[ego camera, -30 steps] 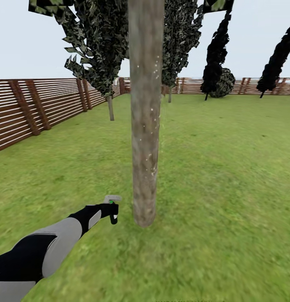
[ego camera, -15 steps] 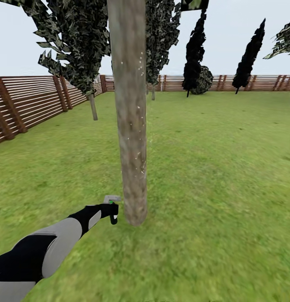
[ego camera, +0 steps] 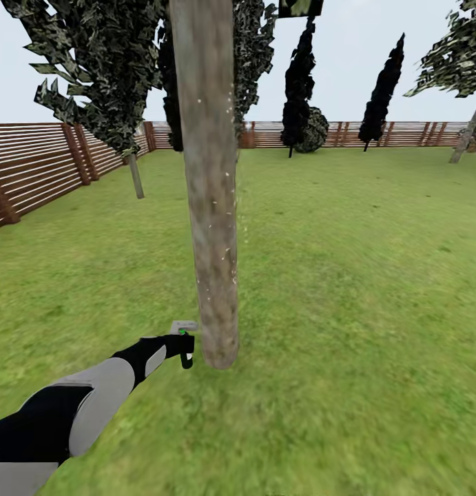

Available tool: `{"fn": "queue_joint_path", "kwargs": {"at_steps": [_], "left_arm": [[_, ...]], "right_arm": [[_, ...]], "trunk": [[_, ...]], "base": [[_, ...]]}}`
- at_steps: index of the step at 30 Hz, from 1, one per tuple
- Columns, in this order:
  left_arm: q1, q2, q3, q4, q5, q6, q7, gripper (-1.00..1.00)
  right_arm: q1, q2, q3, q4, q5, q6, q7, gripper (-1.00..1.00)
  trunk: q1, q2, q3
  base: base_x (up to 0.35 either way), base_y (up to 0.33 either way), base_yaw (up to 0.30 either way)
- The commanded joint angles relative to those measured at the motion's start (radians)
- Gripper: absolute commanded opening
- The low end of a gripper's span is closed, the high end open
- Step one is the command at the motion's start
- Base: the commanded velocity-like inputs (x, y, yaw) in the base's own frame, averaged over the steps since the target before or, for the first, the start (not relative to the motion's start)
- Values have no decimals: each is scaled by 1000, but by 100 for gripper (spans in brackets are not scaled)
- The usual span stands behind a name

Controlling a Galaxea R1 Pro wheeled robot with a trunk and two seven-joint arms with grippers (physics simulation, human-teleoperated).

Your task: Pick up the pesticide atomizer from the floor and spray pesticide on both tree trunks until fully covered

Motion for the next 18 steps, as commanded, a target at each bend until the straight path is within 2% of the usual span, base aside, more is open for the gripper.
{"fn": "queue_joint_path", "kwargs": {"at_steps": [1,3,7,10,14,18], "left_arm": [[0,0,-2,-2,-1,6,-3,-100],[0,0,-2,-2,-1,5,-3,-100],[0,0,-2,-2,-1,4,-3,-100],[0,0,-2,-2,-1,4,-3,-100],[0,0,-2,-2,-1,5,-3,-100],[0,0,-2,-2,-1,5,-3,-100]], "right_arm": [[0,0,9,2,-7,-3,-2,100],[-1,0,9,2,-7,-3,-2,100],[0,0,9,2,-7,-3,-2,100],[0,0,9,2,-7,-3,-2,100],[-1,0,9,2,-7,-3,-2,100],[0,0,9,2,-7,-3,-2,100]], "trunk": [[0,-1,-1],[0,-1,-2],[0,-1,-4],[0,-1,-5],[0,-1,-5],[0,-1,-5]], "base": [[0,336,-299],[0,255,-299],[0,59,-297],[0,134,-144],[0,310,-36],[0,335,-228]]}}
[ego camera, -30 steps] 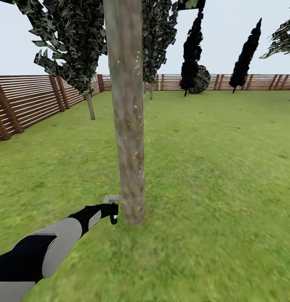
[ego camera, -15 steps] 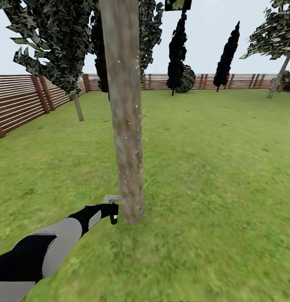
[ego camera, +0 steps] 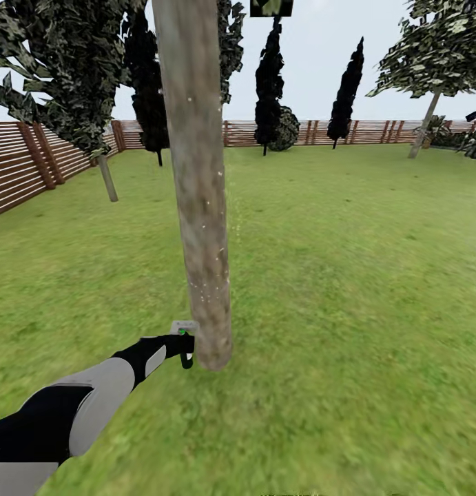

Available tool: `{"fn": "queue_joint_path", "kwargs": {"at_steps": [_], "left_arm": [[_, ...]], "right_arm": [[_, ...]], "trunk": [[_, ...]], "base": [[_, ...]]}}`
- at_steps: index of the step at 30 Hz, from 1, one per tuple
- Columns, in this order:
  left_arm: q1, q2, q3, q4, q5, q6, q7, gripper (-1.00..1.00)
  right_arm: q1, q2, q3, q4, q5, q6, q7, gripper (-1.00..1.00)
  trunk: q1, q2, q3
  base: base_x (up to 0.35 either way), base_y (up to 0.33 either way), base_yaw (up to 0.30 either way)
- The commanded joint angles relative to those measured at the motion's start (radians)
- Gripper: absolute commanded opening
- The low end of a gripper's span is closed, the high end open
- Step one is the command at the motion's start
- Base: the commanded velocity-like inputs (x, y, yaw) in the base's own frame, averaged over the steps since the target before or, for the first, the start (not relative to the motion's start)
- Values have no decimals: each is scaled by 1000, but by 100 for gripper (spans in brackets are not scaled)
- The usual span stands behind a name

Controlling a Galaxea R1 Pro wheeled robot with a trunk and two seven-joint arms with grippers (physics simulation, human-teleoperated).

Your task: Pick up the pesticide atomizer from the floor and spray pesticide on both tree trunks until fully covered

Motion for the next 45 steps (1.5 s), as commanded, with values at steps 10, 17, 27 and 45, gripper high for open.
{"fn": "queue_joint_path", "kwargs": {"at_steps": [10,17,27,45], "left_arm": [[0,0,-2,-2,-1,7,-3,-100],[0,0,-1,-2,-1,7,-3,-100],[0,0,-1,-2,-1,7,-3,-100],[0,0,-1,-2,-1,7,-3,-100]], "right_arm": [[-1,0,9,1,-7,-3,-2,100],[-1,0,9,2,-7,-3,-2,100],[-1,0,9,1,-7,-3,-2,100],[-1,0,9,1,-7,-5,-2,100]], "trunk": [[0,-1,-5],[0,-1,-11],[0,-1,-20],[0,-1,-39]], "base": [[0,340,-235],[-59,340,-228],[-126,340,-161],[-82,111,-123]]}}
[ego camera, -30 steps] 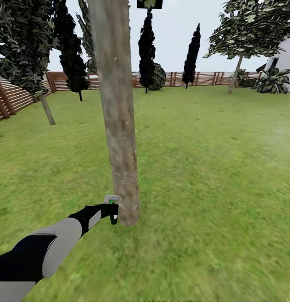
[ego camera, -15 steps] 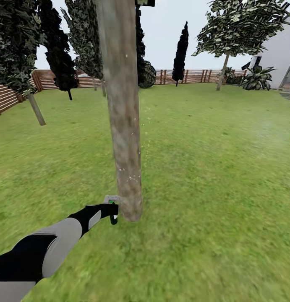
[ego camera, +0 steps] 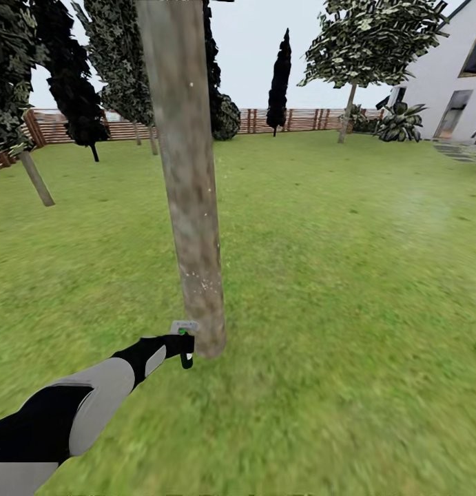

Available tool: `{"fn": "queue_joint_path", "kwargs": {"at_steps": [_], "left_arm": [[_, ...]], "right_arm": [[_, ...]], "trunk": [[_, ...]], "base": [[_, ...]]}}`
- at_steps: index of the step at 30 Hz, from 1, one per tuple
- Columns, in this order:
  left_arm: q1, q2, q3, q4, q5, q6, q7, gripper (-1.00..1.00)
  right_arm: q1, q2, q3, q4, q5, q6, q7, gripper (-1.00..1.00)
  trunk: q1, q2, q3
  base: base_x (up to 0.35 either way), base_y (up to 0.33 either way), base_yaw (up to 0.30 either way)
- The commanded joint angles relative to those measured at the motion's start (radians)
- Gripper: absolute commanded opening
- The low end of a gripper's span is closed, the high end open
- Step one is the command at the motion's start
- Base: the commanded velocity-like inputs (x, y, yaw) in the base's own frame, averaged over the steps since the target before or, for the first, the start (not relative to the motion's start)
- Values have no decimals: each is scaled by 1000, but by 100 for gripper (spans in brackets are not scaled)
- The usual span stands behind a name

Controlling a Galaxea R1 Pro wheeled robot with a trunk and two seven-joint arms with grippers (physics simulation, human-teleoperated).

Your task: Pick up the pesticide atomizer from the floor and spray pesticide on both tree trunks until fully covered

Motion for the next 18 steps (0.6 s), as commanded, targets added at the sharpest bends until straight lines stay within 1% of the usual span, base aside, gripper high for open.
{"fn": "queue_joint_path", "kwargs": {"at_steps": [1,7,9,10,11,12,14,15,16,17,18], "left_arm": [[0,0,-2,-2,-1,6,-3,-100],[0,0,-2,-2,0,8,-2,-100],[0,0,-4,-21,3,16,-1,-100],[0,-1,-3,-49,3,34,-1,-100],[0,-3,-2,-84,4,63,0,-100],[0,-4,0,-157,17,126,2,-100],[0,-10,1,-302,54,250,4,-100],[0,-13,1,-363,62,308,4,-100],[0,-14,1,-399,66,344,4,-100],[0,-15,2,-506,69,438,3,-100],[0,-16,2,-572,70,486,3,-100]], "right_arm": [[0,0,8,1,-7,-4,-2,100],[-1,-1,7,1,-7,-7,-2,100],[0,-2,5,1,-7,-7,-4,100],[0,-3,5,1,-7,-6,-4,100],[0,-4,5,1,-7,-6,-5,100],[0,-4,5,1,-7,-5,-5,100],[-1,-4,6,2,-6,-4,-6,100],[0,-4,6,2,-6,-4,-6,100],[-1,-4,6,2,-5,-4,-6,100],[0,-4,7,2,-5,-4,-6,100],[0,-4,8,2,-4,-4,-6,100]], "trunk": [[0,-1,-2],[0,-1,-2],[0,-1,-2],[0,-1,-2],[0,-1,-2],[0,-1,-2],[0,-1,-2],[0,-1,-2],[0,-1,-2],[0,-1,-2],[0,-1,-2]], "base": [[-118,38,-25],[-30,10,-6],[-3,1,-1],[0,0,0],[0,0,0],[0,0,0],[0,0,0],[0,0,0],[0,0,0],[0,0,0],[0,0,0]]}}
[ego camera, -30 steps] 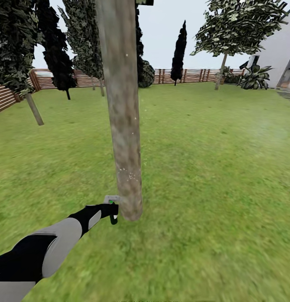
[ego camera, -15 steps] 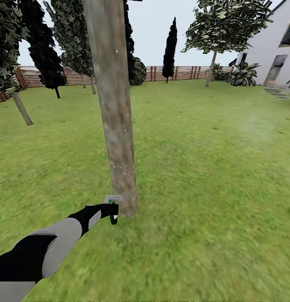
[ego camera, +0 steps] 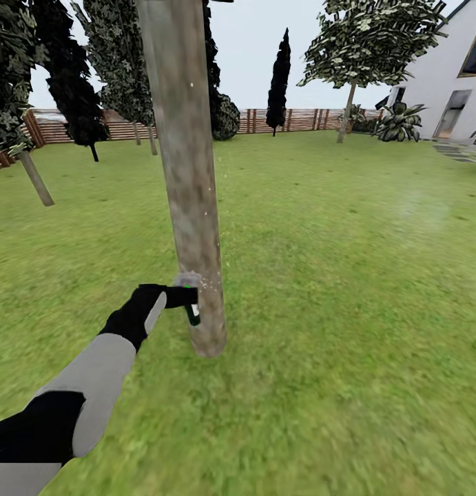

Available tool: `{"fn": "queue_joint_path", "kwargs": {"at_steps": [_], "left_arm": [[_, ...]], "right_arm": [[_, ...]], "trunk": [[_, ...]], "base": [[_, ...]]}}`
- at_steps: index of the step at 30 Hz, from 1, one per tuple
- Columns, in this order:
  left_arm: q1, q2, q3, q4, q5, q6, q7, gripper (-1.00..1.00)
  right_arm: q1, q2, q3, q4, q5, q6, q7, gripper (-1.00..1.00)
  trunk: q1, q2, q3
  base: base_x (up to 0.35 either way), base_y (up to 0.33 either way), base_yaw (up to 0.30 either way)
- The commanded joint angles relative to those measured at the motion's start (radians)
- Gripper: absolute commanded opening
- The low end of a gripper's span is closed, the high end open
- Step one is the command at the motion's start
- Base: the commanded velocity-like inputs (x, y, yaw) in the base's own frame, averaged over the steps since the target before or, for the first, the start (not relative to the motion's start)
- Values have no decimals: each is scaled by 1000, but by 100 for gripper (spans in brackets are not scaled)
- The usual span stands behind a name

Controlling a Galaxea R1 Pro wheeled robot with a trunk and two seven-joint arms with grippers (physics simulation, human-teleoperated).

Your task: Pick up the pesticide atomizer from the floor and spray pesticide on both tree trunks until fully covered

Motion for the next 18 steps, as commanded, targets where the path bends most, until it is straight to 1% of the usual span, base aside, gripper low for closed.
{"fn": "queue_joint_path", "kwargs": {"at_steps": [1,5,8,9,10,11,12,15,18], "left_arm": [[0,0,-2,-55,2,37,1,-100],[0,-2,-1,-124,2,66,0,-100],[0,-10,-1,-151,2,74,0,-100],[0,-11,-1,-167,2,104,0,-100],[0,-12,0,-229,2,219,3,-100],[0,-13,1,-306,1,299,4,-100],[0,-13,2,-377,1,349,4,-100],[-2,-14,3,-422,-1,379,7,-100],[-9,-14,10,-429,-2,384,7,-100]], "right_arm": [[-1,1,9,2,-6,-4,-2,100],[-1,0,9,3,-5,-5,-2,100],[-1,0,9,3,-5,-5,-2,100],[-1,0,9,3,-5,-5,-2,100],[-1,0,9,3,-5,-4,-2,100],[-1,0,9,3,-5,-4,-2,100],[0,0,9,3,-5,-4,-2,100],[-1,1,9,3,-5,-3,-2,100],[-1,1,9,3,-5,-3,-2,100]], "trunk": [[0,-1,-2],[0,-1,-2],[0,-1,-2],[0,-1,-2],[0,-1,-2],[0,-1,-2],[0,-1,-2],[0,-1,-2],[0,-1,-2]], "base": [[0,0,0],[0,0,0],[0,0,0],[0,0,0],[0,0,0],[0,0,0],[0,0,0],[0,0,0],[0,0,0]]}}
